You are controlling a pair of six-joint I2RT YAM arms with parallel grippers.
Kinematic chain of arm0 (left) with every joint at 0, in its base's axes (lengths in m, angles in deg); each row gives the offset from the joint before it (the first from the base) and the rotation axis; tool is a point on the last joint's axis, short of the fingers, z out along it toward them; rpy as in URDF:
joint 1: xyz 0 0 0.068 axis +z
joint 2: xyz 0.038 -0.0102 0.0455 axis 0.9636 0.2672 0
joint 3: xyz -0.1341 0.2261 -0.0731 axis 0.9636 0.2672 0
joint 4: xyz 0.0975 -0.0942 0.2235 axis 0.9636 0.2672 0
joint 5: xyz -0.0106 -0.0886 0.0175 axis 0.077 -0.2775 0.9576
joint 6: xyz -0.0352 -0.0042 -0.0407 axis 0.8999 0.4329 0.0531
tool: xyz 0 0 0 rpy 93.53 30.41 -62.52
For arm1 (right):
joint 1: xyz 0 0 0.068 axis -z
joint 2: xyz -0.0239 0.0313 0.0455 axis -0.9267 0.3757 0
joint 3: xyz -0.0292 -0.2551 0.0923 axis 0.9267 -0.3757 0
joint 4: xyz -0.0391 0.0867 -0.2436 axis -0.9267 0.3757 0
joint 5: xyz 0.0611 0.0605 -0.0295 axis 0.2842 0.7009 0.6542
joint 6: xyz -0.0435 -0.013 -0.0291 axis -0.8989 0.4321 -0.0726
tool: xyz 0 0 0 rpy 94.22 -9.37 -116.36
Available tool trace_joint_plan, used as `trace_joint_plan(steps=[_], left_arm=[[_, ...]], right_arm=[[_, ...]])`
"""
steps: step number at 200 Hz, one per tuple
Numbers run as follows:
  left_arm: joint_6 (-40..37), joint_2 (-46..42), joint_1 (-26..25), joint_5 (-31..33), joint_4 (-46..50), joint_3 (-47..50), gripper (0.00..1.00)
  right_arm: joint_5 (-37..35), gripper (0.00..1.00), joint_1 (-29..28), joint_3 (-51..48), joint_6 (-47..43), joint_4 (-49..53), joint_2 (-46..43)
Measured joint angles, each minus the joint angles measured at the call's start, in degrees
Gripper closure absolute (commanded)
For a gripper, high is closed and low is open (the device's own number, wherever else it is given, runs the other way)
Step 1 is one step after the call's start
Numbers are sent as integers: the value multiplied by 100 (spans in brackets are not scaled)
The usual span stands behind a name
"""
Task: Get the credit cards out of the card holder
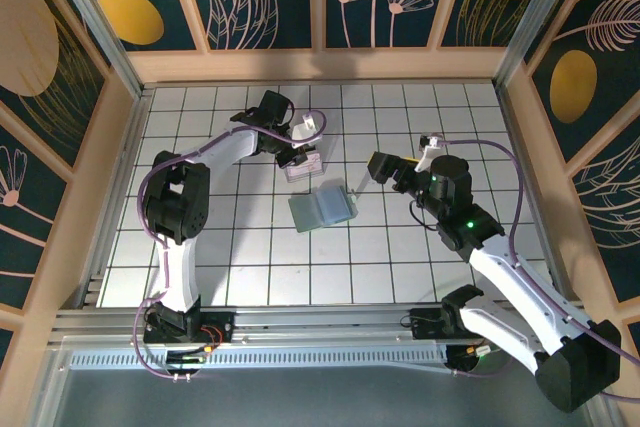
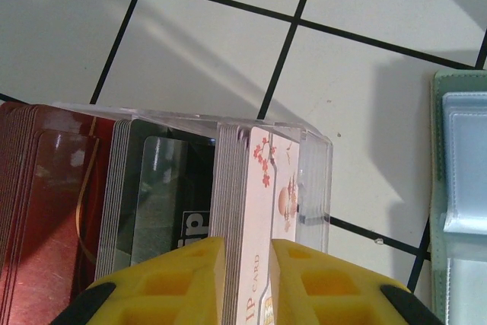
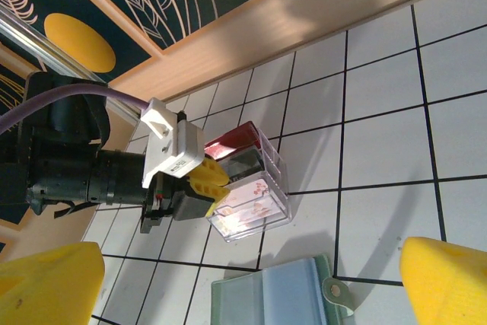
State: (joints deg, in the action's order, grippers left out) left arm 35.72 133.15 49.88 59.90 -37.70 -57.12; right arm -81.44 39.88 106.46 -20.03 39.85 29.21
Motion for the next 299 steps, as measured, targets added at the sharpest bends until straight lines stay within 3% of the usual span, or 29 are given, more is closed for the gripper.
trace_joint_plan(steps=[48,53,59,64,73,86,143,231,299], left_arm=[[221,-247,4,101,-90,144,75],[254,-326,4,114,-103,192,63],[291,-448,7,144,-144,269,61],[374,-568,11,173,-199,348,53],[426,-802,15,195,-306,498,51],[564,-1145,15,229,-444,719,36],[1167,-2448,15,535,-1204,1812,5],[2343,-3810,20,1644,-2144,3307,1],[3901,-4979,20,3834,-3119,4839,1]], right_arm=[[-15,1,0,2,-2,2,-2],[-24,1,0,2,-2,2,-2],[-33,1,0,2,-2,2,-4],[-48,1,0,2,-2,4,-4],[-68,1,0,0,-2,9,-15],[-107,1,0,0,-2,22,-57],[-404,1,35,-4,-2,59,-382],[-1043,1,59,-15,-9,389,-671],[-2020,1,63,-737,-619,160,-732]])
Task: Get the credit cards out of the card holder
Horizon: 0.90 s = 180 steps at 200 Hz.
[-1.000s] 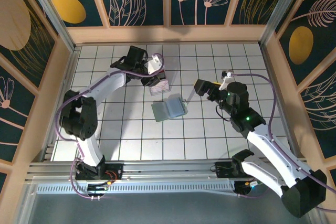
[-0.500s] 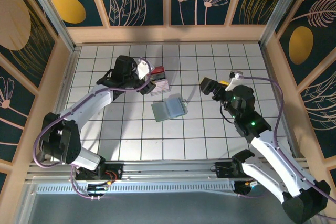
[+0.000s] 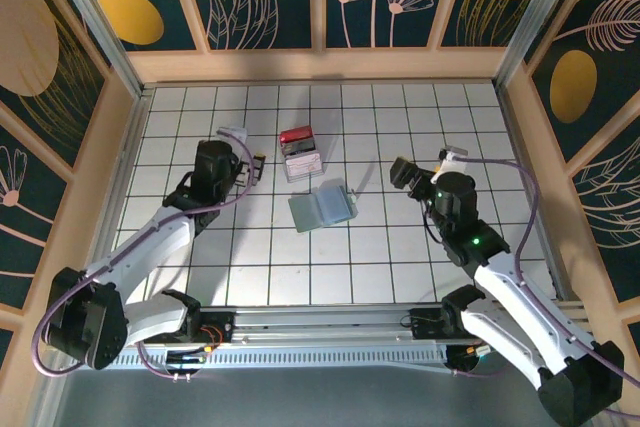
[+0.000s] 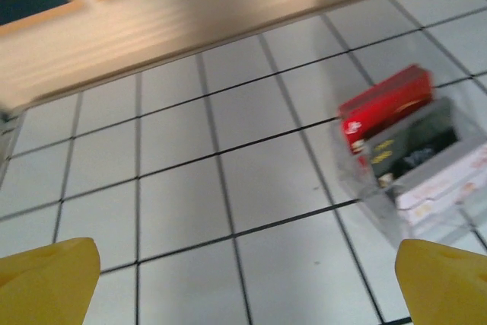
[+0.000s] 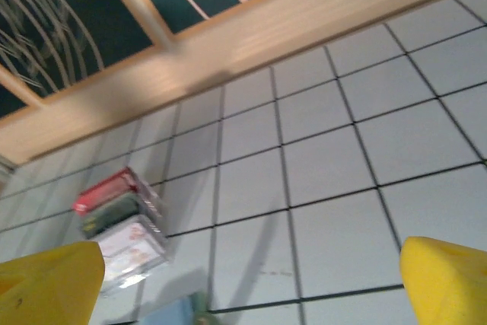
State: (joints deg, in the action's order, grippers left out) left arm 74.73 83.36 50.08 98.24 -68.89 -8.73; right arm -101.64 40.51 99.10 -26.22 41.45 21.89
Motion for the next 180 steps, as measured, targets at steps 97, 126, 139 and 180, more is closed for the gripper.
trace_joint_plan(steps=[97,126,139,180], left_arm=[[1261,-398,1005,1185,-1412,1456,1],[1300,-407,1224,1246,-2118,1941,1],[1296,-385,1285,1274,-2398,2087,1],[1156,-28,1355,1268,-3355,2271,1]], right_arm=[[-1237,1,658,-1060,-1497,-1593,531],[-1119,1,1292,-1421,-1687,-2240,658],[-1038,1,1541,-1534,-1746,-2559,728],[-758,1,2002,-1882,-1845,-3576,955]])
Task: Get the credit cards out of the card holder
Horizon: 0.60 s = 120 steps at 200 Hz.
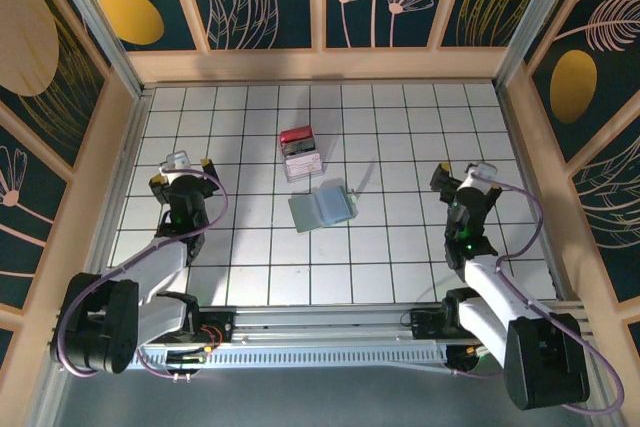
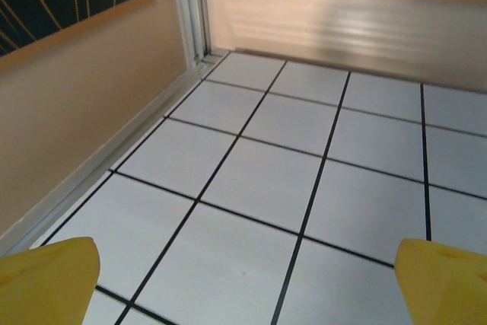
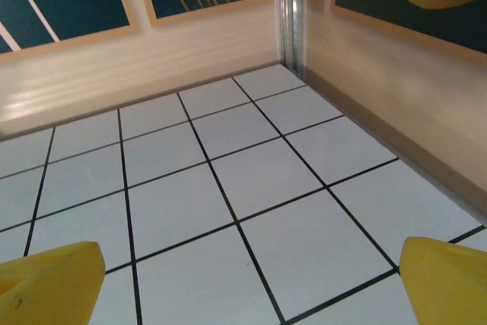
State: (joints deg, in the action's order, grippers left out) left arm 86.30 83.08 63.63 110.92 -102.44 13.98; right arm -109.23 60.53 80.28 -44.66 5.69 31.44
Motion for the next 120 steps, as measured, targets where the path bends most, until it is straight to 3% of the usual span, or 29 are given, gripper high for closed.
trace_joint_plan(steps=[120], left_arm=[[-957,1506,120,-616,-2940,579,1]], right_arm=[[586,1,192,-459,-280,-2151,918]])
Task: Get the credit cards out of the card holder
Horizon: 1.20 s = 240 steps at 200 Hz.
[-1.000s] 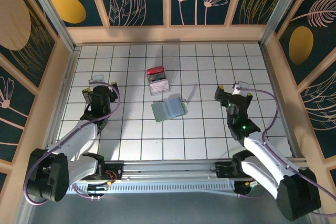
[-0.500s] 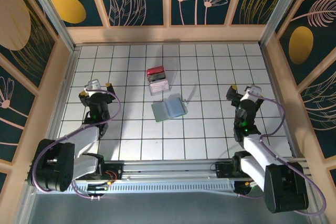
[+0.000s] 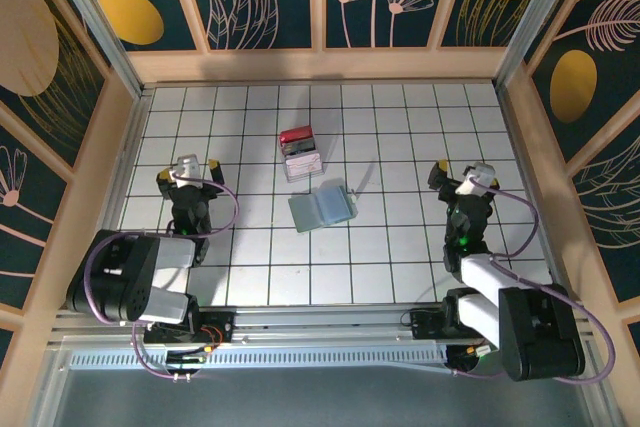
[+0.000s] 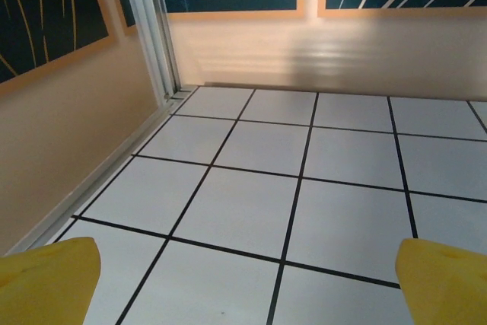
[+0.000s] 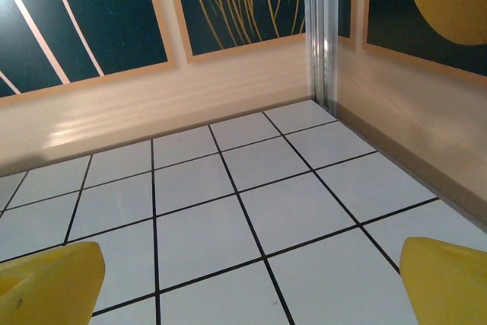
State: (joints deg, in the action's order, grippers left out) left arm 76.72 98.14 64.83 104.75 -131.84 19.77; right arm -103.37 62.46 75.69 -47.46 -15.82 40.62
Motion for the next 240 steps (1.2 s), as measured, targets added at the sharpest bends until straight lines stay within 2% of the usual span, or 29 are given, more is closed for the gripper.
trace_joint_plan(steps=[44,79,110,166,191,212,240], left_arm=[[-68,72,195,-437,-262,63,1],[48,463,636,-964,-658,116,1],[125,501,673,-1215,-649,81,1],[153,501,717,-1346,-638,44,1],[170,501,717,-1362,-638,44,1],[173,501,717,-1364,-638,44,1],[173,501,717,-1364,-638,42,1]], right_arm=[[149,1,57,-136,-107,-719,501],[251,1,94,-227,-133,-1279,1010],[356,1,105,-229,-162,-1742,1443],[627,1,225,-177,-267,-2636,2802],[970,1,402,37,-260,-2500,2909],[1703,1,767,402,-236,-2260,2907],[2203,1,894,463,-236,-2159,2907]])
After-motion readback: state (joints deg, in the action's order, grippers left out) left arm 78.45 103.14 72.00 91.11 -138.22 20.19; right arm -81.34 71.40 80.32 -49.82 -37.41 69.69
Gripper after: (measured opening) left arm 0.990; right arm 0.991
